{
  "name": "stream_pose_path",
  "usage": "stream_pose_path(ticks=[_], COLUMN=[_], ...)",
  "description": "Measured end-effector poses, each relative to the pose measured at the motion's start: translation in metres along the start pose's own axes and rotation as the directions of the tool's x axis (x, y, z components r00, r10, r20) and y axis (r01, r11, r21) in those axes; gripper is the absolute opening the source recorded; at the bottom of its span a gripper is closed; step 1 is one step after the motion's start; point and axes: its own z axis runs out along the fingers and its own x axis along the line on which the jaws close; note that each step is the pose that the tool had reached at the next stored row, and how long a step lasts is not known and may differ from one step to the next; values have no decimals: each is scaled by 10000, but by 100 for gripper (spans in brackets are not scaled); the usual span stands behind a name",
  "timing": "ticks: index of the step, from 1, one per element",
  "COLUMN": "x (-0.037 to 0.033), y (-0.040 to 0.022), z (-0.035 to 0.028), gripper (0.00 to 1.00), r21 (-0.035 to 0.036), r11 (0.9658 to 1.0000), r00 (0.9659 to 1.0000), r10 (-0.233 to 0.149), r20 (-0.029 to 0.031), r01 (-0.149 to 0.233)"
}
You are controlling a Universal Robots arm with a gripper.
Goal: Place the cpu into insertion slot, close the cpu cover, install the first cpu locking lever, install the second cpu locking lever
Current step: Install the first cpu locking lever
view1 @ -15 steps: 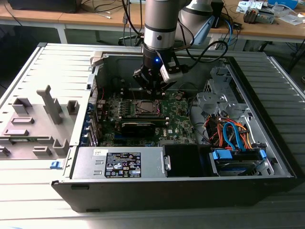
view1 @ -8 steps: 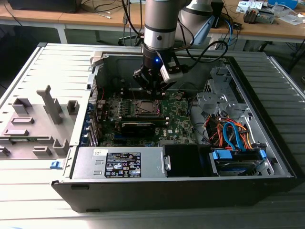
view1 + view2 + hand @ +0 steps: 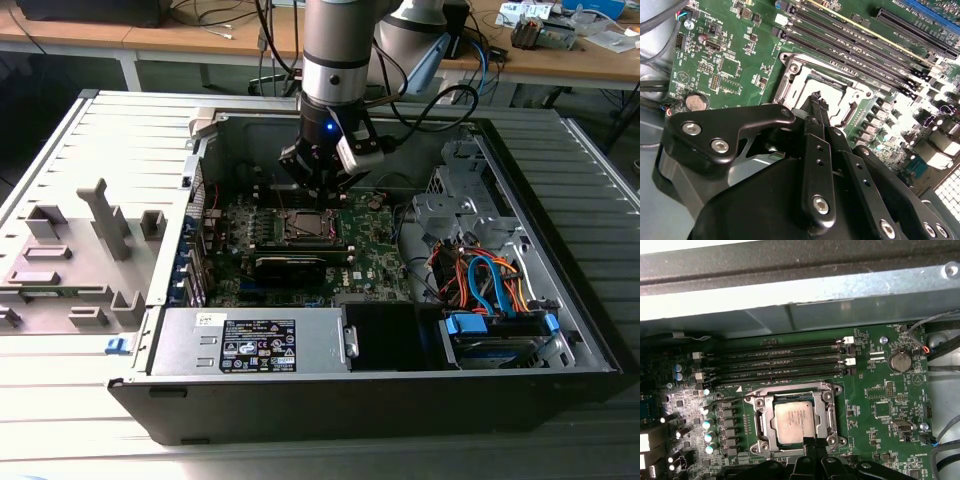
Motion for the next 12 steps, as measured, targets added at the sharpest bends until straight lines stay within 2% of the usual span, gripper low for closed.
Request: stream_pose_path(ticks=[12], x=[0], y=[1], z=[7], gripper=[11], r21=[0], r11=[9999], r00=[9999], r10=[-106], r20=[7], r01=[106])
